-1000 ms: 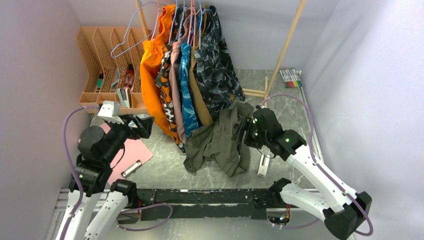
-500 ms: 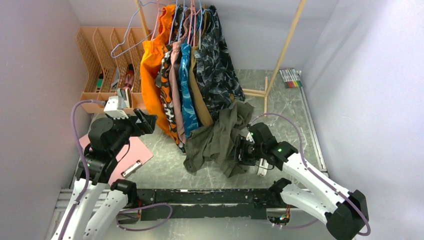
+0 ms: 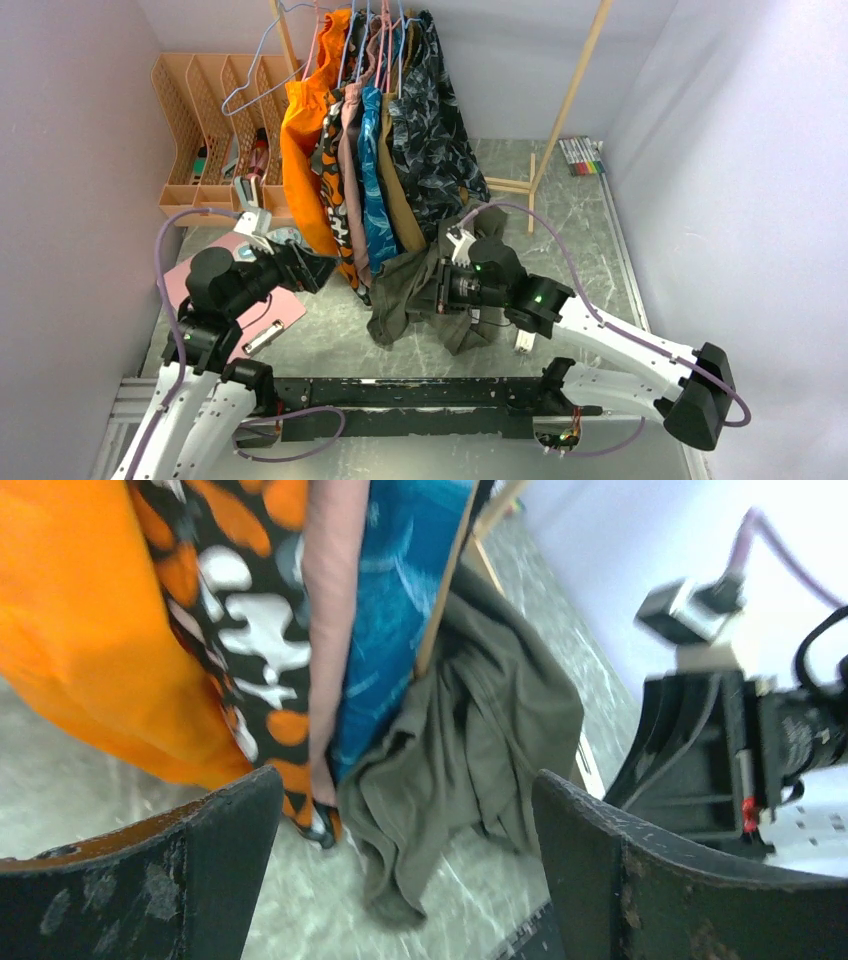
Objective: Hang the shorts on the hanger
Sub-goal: Adjust the shorts at the center of the board.
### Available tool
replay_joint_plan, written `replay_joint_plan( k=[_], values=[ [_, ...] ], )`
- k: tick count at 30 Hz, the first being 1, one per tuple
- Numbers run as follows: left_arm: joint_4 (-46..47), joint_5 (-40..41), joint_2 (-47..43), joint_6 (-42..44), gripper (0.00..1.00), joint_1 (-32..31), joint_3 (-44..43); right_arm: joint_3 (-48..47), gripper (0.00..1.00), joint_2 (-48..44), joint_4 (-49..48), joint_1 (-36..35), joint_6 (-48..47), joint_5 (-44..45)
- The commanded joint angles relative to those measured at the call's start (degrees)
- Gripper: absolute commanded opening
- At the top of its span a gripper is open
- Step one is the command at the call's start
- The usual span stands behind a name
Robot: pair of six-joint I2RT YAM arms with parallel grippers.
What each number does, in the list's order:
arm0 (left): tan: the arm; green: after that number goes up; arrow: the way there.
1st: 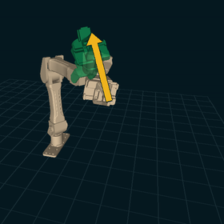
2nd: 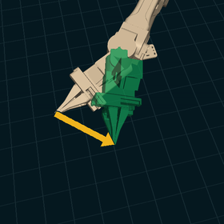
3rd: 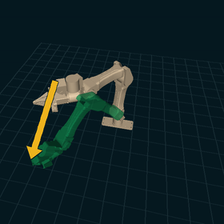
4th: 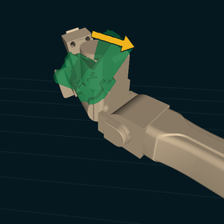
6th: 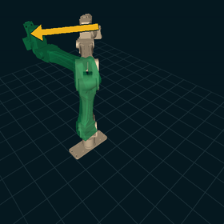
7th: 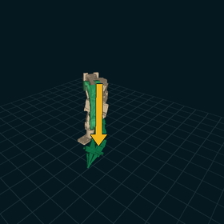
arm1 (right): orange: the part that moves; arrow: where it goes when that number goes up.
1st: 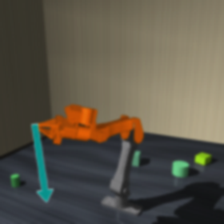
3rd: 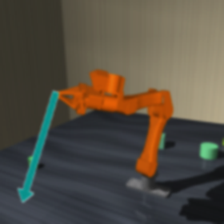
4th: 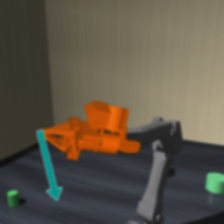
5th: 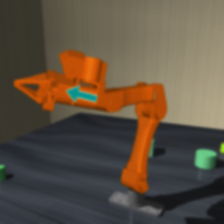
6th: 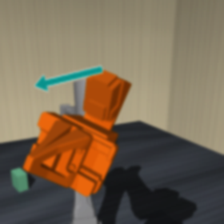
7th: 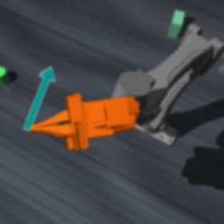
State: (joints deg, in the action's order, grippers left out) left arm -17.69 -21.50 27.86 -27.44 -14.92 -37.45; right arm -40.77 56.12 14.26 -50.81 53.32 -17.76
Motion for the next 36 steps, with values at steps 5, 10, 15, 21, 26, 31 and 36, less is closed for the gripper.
replay_joint_plan(
  k=[5,10,15,21,26,31,36],
  values=[
    [1.11,-3.26,-0.67,-4.90,1.00,-6.32,5.79,-3.58,0.67,-6.37,15.53,-2.63,-0.67,25.14],
    [1.58,5.69,3.53,-4.76,0.99,-15.00,5.46,-0.76,0.77,-11.11,25.70,-2.59,2.18,31.77],
    [0.63,19.66,5.85,-5.29,0.99,-27.23,3.26,3.23,0.79,-12.05,27.66,-2.59,4.40,28.93],
    [1.00,41.20,14.00,-10.41,0.99,-49.98,0.90,10.94,0.79,-12.20,21.78,-2.58,7.76,23.47],
    [1.91,53.05,23.11,-13.02,0.99,-61.94,-1.85,12.77,0.61,-11.60,12.71,-2.71,8.59,19.57],
    [8.42,49.30,23.42,-11.59,0.99,-62.02,0.69,10.82,0.35,-10.32,4.47,-2.63,7.33,18.75],
    [8.30,47.80,24.66,-12.64,0.99,-62.07,1.07,10.70,0.36,-6.99,0.29,-2.66,7.76,17.62]
  ],
)
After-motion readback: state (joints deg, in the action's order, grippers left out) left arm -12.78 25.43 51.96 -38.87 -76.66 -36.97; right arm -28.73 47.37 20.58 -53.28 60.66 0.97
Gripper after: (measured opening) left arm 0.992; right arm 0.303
